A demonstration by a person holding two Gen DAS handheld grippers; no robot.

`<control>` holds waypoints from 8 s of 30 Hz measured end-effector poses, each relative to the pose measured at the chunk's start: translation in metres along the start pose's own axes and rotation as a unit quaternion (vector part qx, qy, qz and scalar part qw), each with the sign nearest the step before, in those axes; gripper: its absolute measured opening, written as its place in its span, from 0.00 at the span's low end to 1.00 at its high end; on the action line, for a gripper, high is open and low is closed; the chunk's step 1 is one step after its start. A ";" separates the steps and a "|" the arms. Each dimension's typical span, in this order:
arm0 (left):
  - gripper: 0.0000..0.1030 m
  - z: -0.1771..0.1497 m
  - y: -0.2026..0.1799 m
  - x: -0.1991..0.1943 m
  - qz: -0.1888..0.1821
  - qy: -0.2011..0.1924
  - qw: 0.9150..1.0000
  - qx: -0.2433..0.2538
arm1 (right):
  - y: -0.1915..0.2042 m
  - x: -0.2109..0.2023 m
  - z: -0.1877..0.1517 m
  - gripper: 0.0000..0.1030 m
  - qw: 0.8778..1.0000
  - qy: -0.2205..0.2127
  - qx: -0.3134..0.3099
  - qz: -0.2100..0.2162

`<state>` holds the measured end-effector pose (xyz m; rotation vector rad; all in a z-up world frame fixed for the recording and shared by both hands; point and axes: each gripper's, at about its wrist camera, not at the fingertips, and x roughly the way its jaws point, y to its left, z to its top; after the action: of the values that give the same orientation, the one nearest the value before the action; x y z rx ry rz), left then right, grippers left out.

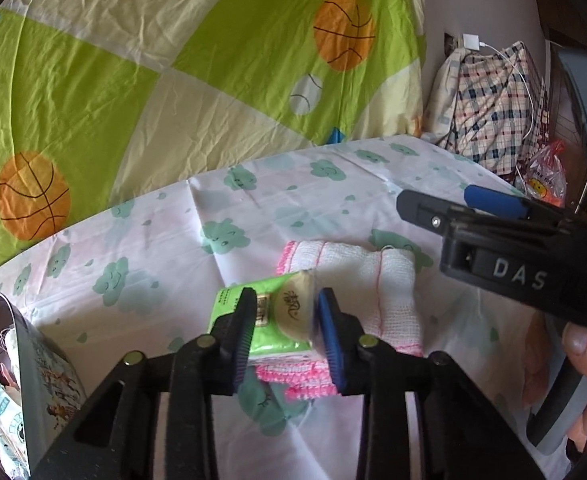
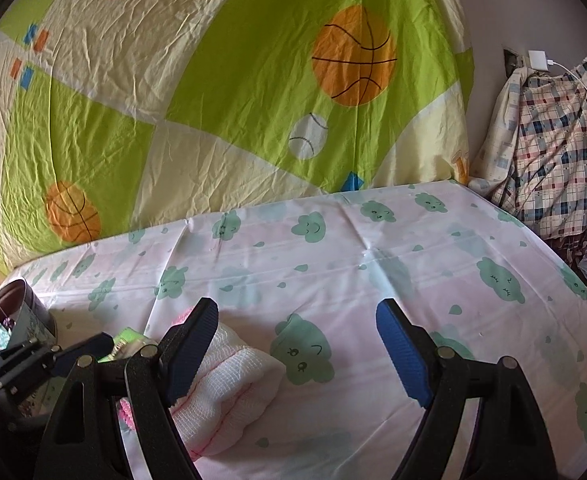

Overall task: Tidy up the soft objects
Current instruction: 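Grasp the green tissue pack with the left tool while the right tool grasps the pink-edged white towel, then carry the tissue pack with the left tool over the tin while the right tool carries the towel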

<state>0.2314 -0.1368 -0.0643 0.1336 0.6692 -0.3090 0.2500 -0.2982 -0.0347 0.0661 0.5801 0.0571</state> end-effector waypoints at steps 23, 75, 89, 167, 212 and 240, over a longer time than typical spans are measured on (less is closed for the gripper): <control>0.69 -0.007 0.043 0.027 -0.030 0.069 0.992 -0.098 | 0.010 0.009 -0.001 0.81 0.999 0.026 -0.026 -0.008; 0.68 -0.036 0.047 -0.078 0.125 -0.110 0.983 -0.077 | 0.077 -0.034 -0.023 0.29 0.982 -0.039 -0.162 0.084; 0.68 -0.061 0.060 -0.113 0.139 -0.142 0.973 -0.115 | 0.079 -0.067 -0.035 0.29 0.985 -0.087 -0.120 0.094; 0.68 -0.118 0.095 -0.190 0.191 -0.198 0.952 -0.136 | 0.128 -0.119 -0.070 0.31 0.971 -0.125 -0.094 0.180; 0.68 -0.138 0.136 -0.213 0.216 -0.205 0.938 -0.177 | 0.173 -0.132 -0.086 0.32 0.959 -0.122 -0.110 0.231; 0.68 -0.130 0.168 -0.234 0.236 -0.197 0.935 -0.178 | 0.210 -0.134 -0.070 0.32 0.945 -0.120 -0.125 0.277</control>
<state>0.0360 0.1061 -0.0151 -0.1143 0.2695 0.2491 0.0927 -0.0957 -0.0037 -0.0133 0.2914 0.6622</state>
